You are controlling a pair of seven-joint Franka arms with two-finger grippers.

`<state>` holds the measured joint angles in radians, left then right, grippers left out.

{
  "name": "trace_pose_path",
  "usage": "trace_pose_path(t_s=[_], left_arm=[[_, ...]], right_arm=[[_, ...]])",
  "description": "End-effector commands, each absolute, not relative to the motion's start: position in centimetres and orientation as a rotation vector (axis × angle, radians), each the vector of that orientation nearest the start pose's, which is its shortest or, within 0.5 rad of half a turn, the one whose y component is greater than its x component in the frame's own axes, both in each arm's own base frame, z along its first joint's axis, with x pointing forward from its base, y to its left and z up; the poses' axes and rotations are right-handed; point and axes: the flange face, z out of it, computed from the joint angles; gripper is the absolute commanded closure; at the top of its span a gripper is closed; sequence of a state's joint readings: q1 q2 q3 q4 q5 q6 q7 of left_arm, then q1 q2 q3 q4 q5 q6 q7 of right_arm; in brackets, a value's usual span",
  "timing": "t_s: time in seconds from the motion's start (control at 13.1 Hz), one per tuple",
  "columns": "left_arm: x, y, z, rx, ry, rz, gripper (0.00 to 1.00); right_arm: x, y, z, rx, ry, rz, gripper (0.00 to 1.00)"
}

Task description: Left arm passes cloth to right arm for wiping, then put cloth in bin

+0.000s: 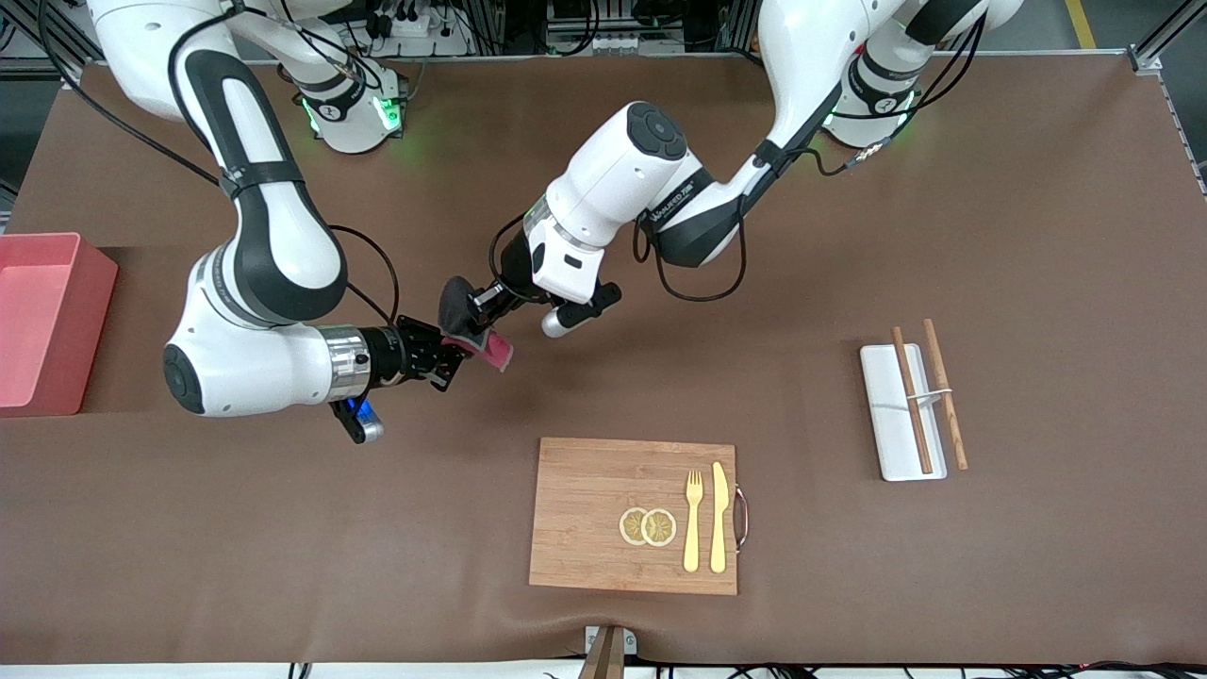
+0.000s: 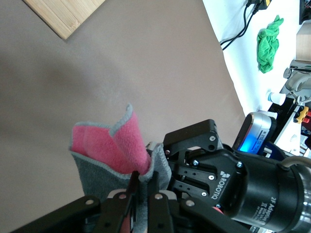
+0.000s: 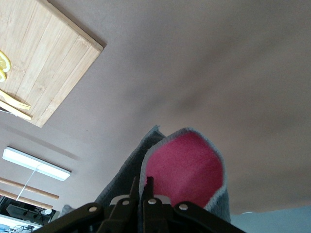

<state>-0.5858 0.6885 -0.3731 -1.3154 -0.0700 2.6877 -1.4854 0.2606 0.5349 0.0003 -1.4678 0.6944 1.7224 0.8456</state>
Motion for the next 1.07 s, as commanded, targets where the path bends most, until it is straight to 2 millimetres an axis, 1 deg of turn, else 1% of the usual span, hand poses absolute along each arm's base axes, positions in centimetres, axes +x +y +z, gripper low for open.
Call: trace_pose_path(t_s=[0.0,0.08,0.15,0.23,0.3,0.38,0.46,0.53,0.61,0.69,0.76,0.84,0.91,0.99], left_arm=[[52.4,-57.9,45.3,2.195,0.861,0.049,0.00],[52.6,-57.4,46.2,2.200,0.864,0.054,0.00],[53.2,-56.1,48.0,2.214,0.876,0.063,0.00],[54.3,-53.9,50.0,2.236,0.904,0.073,0.00],[55.4,-51.6,51.6,2.272,0.935,0.069,0.00],[56.2,-49.3,52.9,2.325,0.945,0.063,0.00],[56.2,-47.9,53.9,2.384,0.919,0.057,0.00],[56.8,-45.6,55.2,2.438,0.908,0.060,0.00],[56.9,-43.7,56.3,2.496,0.878,0.066,0.00],[57.2,-41.6,56.9,2.565,0.842,0.064,0.00],[57.4,-38.9,57.7,2.658,0.776,0.063,0.00],[57.6,-35.8,59.1,2.740,0.667,0.066,0.00],[58.0,-32.8,59.8,2.807,0.576,0.055,0.00],[58.6,-29.3,60.3,2.862,0.506,0.033,0.00]], right_arm=[[64.6,22.3,37.6,-2.458,0.933,0.737,1.00],[64.7,22.0,37.5,-2.479,0.909,0.722,1.00],[64.7,21.7,37.4,-2.538,0.871,0.689,1.00],[64.8,21.1,37.0,-2.619,0.819,0.650,1.00],[65.0,20.4,36.2,-2.685,0.772,0.616,1.00],[65.4,19.6,34.5,-2.744,0.714,0.586,1.00],[66.3,17.7,32.2,-2.812,0.657,0.532,1.00],[67.2,15.5,29.3,-2.864,0.619,0.495,1.00],[67.9,13.8,26.7,-2.892,0.585,0.470,1.00],[68.4,11.3,25.1,-2.902,0.541,0.446,1.00],[68.7,8.0,23.9,-2.911,0.477,0.432,1.00],[68.9,4.4,23.3,-2.913,0.406,0.405,1.00],[68.8,0.9,22.3,-2.918,0.334,0.393,1.00],[68.6,-3.0,21.5,-2.921,0.268,0.372,1.00]])
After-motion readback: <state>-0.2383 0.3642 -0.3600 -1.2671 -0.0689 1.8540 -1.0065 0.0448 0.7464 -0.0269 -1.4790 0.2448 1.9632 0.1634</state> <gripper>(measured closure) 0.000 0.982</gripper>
